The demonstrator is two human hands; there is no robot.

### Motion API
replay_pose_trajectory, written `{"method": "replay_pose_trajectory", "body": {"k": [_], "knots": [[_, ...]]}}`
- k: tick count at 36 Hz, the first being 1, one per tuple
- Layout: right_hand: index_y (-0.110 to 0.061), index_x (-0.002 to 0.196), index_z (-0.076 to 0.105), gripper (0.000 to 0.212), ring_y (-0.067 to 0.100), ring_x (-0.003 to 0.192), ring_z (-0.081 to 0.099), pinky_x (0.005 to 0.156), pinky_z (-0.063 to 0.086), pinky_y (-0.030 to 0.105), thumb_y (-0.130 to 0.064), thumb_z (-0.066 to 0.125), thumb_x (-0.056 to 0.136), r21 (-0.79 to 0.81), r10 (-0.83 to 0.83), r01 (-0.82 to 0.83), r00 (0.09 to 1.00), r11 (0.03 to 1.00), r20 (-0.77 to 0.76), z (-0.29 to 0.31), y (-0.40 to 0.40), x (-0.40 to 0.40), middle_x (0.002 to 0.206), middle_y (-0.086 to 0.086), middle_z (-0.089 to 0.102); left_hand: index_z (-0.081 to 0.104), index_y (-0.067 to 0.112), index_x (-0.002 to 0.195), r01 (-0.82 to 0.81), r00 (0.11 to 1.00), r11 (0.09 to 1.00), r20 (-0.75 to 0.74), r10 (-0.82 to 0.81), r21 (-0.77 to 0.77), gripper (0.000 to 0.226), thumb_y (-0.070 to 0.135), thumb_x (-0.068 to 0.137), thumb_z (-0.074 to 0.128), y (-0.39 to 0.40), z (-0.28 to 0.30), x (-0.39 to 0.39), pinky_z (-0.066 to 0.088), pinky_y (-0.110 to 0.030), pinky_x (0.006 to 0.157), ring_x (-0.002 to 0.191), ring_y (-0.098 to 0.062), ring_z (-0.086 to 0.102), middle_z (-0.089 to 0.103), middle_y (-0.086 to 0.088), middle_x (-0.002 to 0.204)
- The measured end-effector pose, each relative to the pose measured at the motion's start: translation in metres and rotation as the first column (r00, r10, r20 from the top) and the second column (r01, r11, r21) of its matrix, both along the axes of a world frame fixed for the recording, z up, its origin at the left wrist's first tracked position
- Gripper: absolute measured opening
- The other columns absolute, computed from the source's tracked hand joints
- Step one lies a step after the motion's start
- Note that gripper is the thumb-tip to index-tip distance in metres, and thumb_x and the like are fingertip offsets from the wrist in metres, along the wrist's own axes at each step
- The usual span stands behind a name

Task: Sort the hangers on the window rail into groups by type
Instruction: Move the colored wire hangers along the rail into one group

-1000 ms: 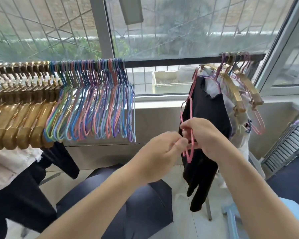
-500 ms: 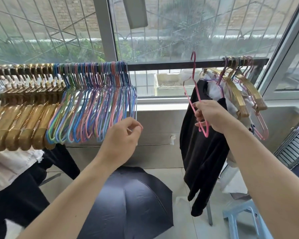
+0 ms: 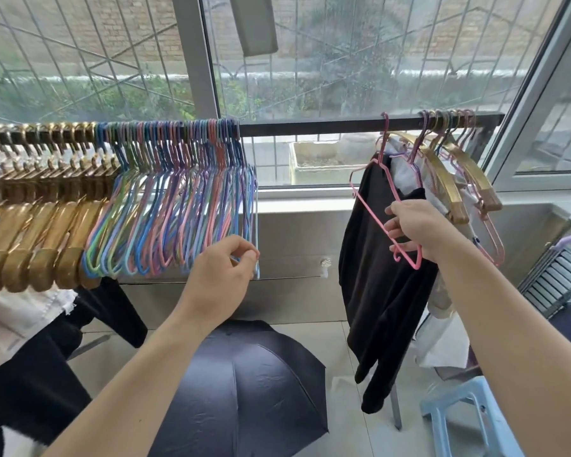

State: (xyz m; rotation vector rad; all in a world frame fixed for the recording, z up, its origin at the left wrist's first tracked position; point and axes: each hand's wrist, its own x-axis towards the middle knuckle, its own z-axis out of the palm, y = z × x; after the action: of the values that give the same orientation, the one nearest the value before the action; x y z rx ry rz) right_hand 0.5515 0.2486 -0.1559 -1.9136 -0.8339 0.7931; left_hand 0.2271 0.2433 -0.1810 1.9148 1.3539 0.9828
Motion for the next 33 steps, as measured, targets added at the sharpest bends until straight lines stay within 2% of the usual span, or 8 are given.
{"method": "replay_pose_trajectory", "body": {"k": [3, 6, 9, 11, 15, 19, 23, 33], "knots": [[-0.006, 0.124, 0.056, 0.031, 0.034, 0.1, 0.063, 0.084, 0.054, 0.047, -0.028, 0.043, 0.105, -0.051, 0.017, 0.006, 0.9, 0.999, 0.435, 0.002, -0.006, -0.002, 0.115, 0.019, 0.064, 0.069, 0.027, 0.088, -0.014, 1.0, 1.0, 0.004, 0.014, -0.004, 0.018, 0.019, 0.101, 0.059, -0.001, -0.003, -0.005, 0.056, -0.033, 0.08, 0.078, -0.011, 0.067, 0.07, 0.007, 0.076], [-0.004, 0.136, 0.052, 0.037, 0.041, 0.116, 0.055, 0.09, 0.048, 0.047, -0.018, 0.051, 0.101, 0.201, -0.145, -0.048, 0.531, 0.978, 0.835, 0.003, -0.014, -0.021, 0.129, 0.023, 0.056, 0.068, 0.028, 0.087, -0.047, 0.999, 0.999, 0.011, 0.047, -0.019, 0.019, 0.018, 0.101, 0.059, -0.002, -0.005, -0.013, 0.053, -0.027, 0.075, 0.075, -0.011, 0.068, 0.071, 0.005, 0.079], [-0.007, 0.126, 0.064, 0.028, 0.027, 0.103, 0.062, 0.082, 0.045, 0.031, -0.015, 0.051, 0.102, 0.364, -0.141, -0.215, 0.658, 0.906, 0.74, 0.01, -0.01, -0.065, 0.117, 0.012, 0.068, 0.068, 0.026, 0.089, -0.083, 0.996, 0.996, 0.014, 0.083, -0.038, 0.018, 0.018, 0.102, 0.058, 0.001, -0.007, -0.022, 0.05, -0.022, 0.07, 0.07, -0.008, 0.069, 0.072, 0.003, 0.083], [-0.012, 0.117, 0.068, 0.024, 0.021, 0.097, 0.064, 0.086, 0.05, 0.033, -0.02, 0.051, 0.102, 0.222, 0.128, -0.327, 0.778, 0.919, 0.615, 0.004, 0.001, -0.095, 0.108, 0.004, 0.071, 0.068, 0.025, 0.089, -0.113, 0.994, 0.993, 0.003, 0.113, -0.024, 0.019, 0.017, 0.102, 0.058, 0.003, -0.006, -0.028, 0.046, -0.013, 0.063, 0.066, -0.007, 0.069, 0.072, 0.004, 0.082], [-0.016, 0.123, 0.066, 0.029, 0.017, 0.106, 0.061, 0.095, 0.049, 0.034, -0.031, 0.05, 0.103, 0.016, 0.439, -0.483, 0.808, 0.875, 0.392, -0.022, 0.024, -0.147, 0.117, -0.001, 0.068, 0.067, 0.025, 0.088, -0.148, 0.989, 0.989, 0.016, 0.148, -0.011, 0.02, 0.015, 0.102, 0.058, 0.007, -0.003, -0.037, 0.048, -0.011, 0.058, 0.061, -0.007, 0.065, 0.071, 0.007, 0.075], [-0.012, 0.121, 0.067, 0.036, 0.022, 0.107, 0.062, 0.095, 0.049, 0.038, -0.039, 0.05, 0.104, 0.041, 0.424, -0.442, 0.88, 0.896, 0.214, -0.039, 0.047, -0.185, 0.115, 0.003, 0.069, 0.067, 0.027, 0.085, -0.164, 0.986, 0.986, 0.007, 0.164, 0.01, 0.021, 0.016, 0.101, 0.059, 0.008, 0.001, -0.044, 0.055, -0.026, 0.068, 0.064, -0.011, 0.064, 0.07, 0.007, 0.073], [-0.015, 0.107, 0.062, 0.018, 0.021, 0.095, 0.062, 0.085, 0.051, 0.035, -0.028, 0.052, 0.101, 0.07, 0.383, -0.393, 0.915, 0.917, 0.126, -0.045, 0.057, -0.205, 0.1, 0.001, 0.065, 0.067, 0.029, 0.084, -0.19, 0.982, 0.981, 0.011, 0.19, 0.028, 0.023, 0.015, 0.1, 0.06, 0.008, 0.004, -0.052, 0.056, -0.029, 0.071, 0.064, -0.009, 0.064, 0.07, 0.009, 0.073], [-0.009, 0.102, 0.066, 0.018, 0.015, 0.07, 0.059, 0.055, 0.045, 0.028, -0.012, 0.049, 0.097, 0.058, 0.368, -0.379, 0.919, 0.924, 0.142, -0.043, 0.056, -0.207, 0.09, 0.005, 0.066, 0.068, 0.027, 0.084, -0.201, 0.979, 0.979, 0.042, 0.2, 0.013, 0.022, 0.015, 0.1, 0.06, 0.008, 0.008, -0.056, 0.059, -0.034, 0.074, 0.067, -0.01, 0.066, 0.071, 0.01, 0.074]]}}
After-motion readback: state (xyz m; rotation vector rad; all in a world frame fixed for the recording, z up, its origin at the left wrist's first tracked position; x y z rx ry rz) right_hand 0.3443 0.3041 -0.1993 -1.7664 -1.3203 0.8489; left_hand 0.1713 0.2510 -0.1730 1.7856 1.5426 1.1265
